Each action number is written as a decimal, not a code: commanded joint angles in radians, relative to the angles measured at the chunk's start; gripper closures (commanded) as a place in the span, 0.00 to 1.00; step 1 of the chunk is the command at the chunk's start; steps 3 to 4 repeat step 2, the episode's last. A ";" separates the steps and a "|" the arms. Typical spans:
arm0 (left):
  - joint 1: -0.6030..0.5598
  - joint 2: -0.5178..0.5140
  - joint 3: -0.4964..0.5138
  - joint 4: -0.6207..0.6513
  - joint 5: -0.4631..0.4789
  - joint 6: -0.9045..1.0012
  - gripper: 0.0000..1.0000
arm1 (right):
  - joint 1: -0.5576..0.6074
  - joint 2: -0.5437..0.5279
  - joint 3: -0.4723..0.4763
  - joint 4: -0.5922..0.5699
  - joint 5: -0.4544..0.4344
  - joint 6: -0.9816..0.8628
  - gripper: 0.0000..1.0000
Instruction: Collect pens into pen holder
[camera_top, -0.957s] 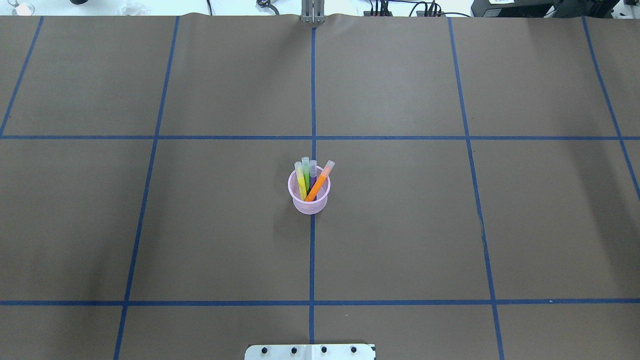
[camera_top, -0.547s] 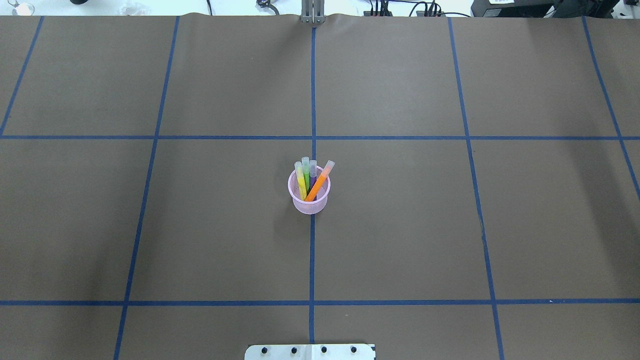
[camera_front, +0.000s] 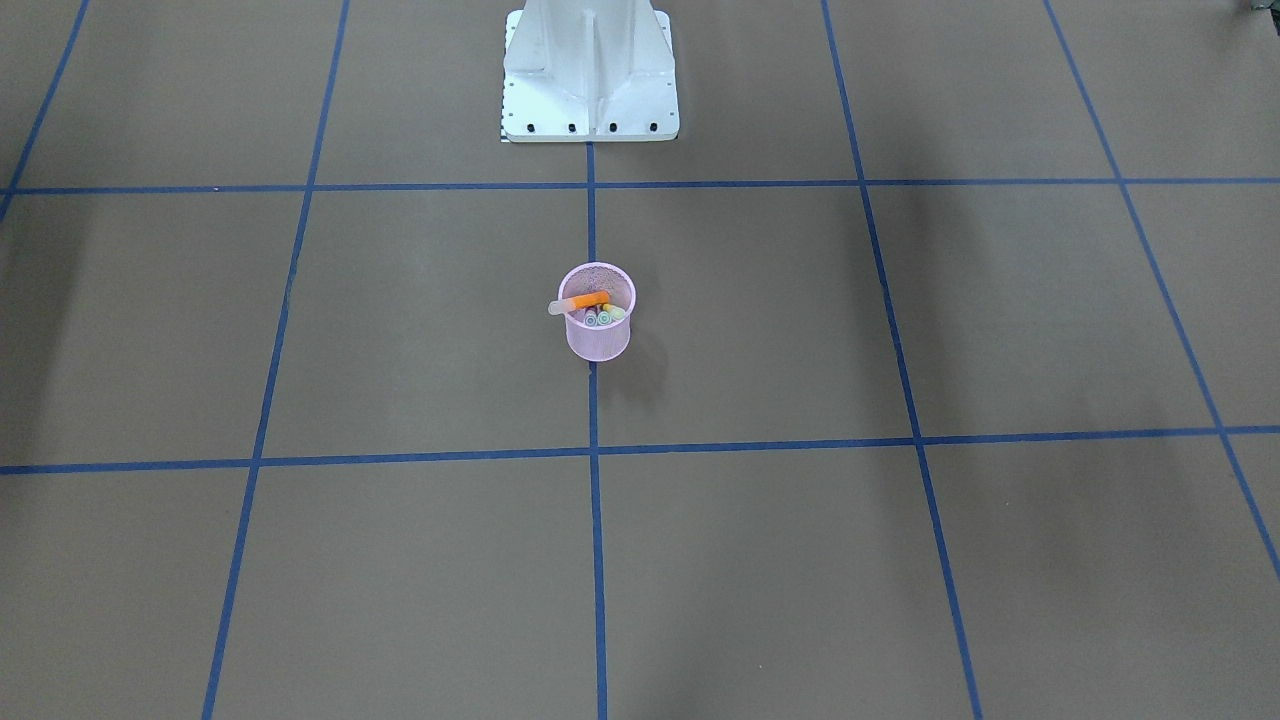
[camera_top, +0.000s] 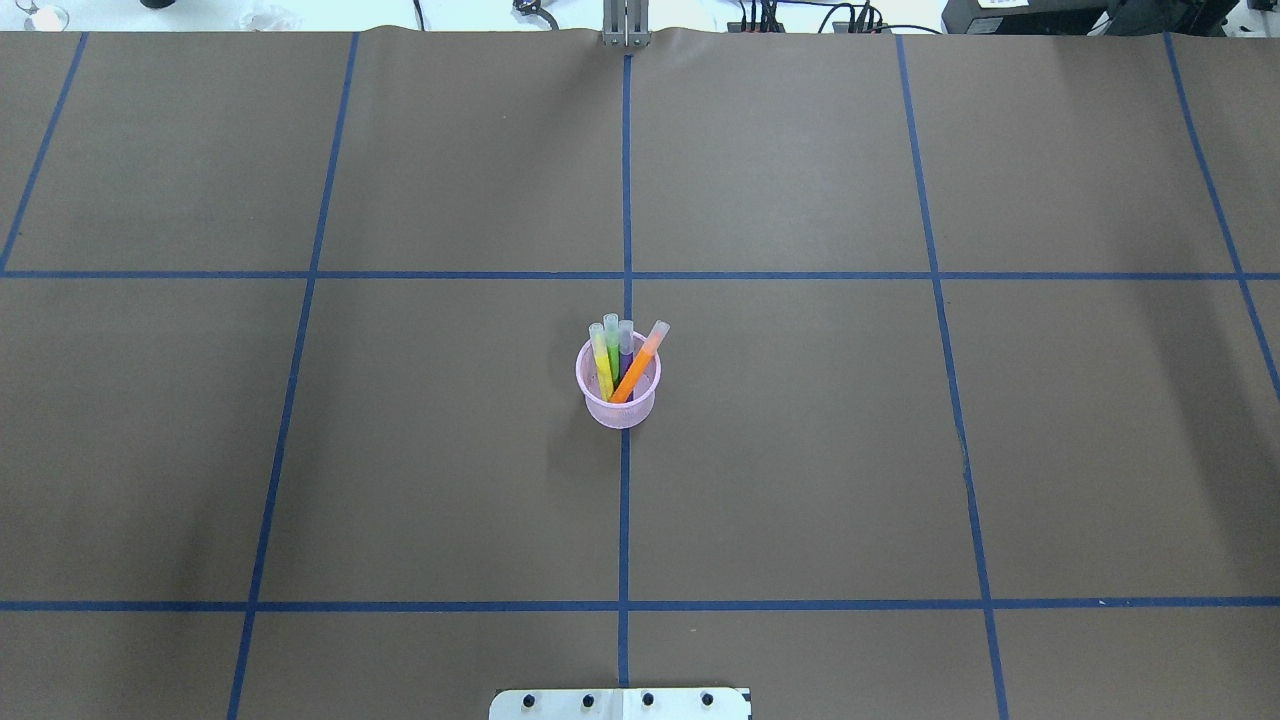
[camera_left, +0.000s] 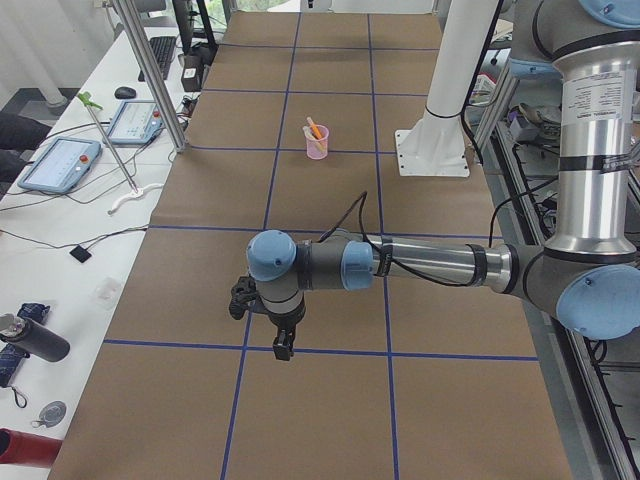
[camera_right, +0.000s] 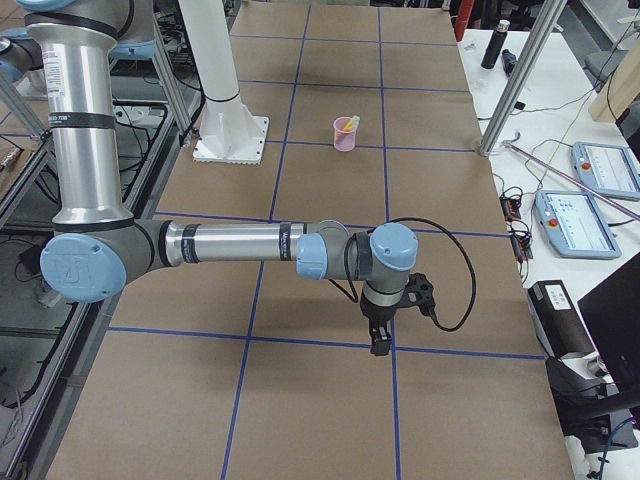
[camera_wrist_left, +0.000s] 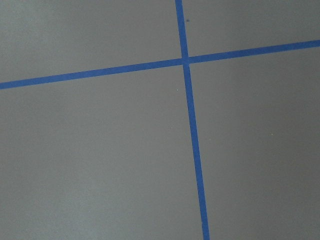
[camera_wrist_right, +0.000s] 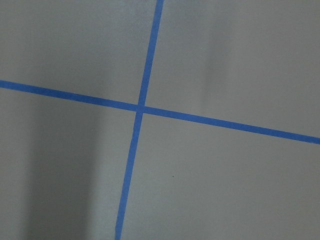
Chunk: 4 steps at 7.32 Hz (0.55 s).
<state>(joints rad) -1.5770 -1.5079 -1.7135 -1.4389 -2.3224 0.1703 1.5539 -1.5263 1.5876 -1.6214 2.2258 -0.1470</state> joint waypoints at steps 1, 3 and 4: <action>0.000 -0.001 0.000 0.000 0.000 0.000 0.00 | 0.000 0.000 0.000 0.000 0.000 0.001 0.00; 0.000 -0.002 0.000 0.000 0.000 0.000 0.00 | 0.000 0.000 0.000 0.000 0.000 0.001 0.00; 0.000 -0.002 0.000 0.000 0.000 0.000 0.00 | 0.000 0.000 0.000 0.000 0.000 0.001 0.00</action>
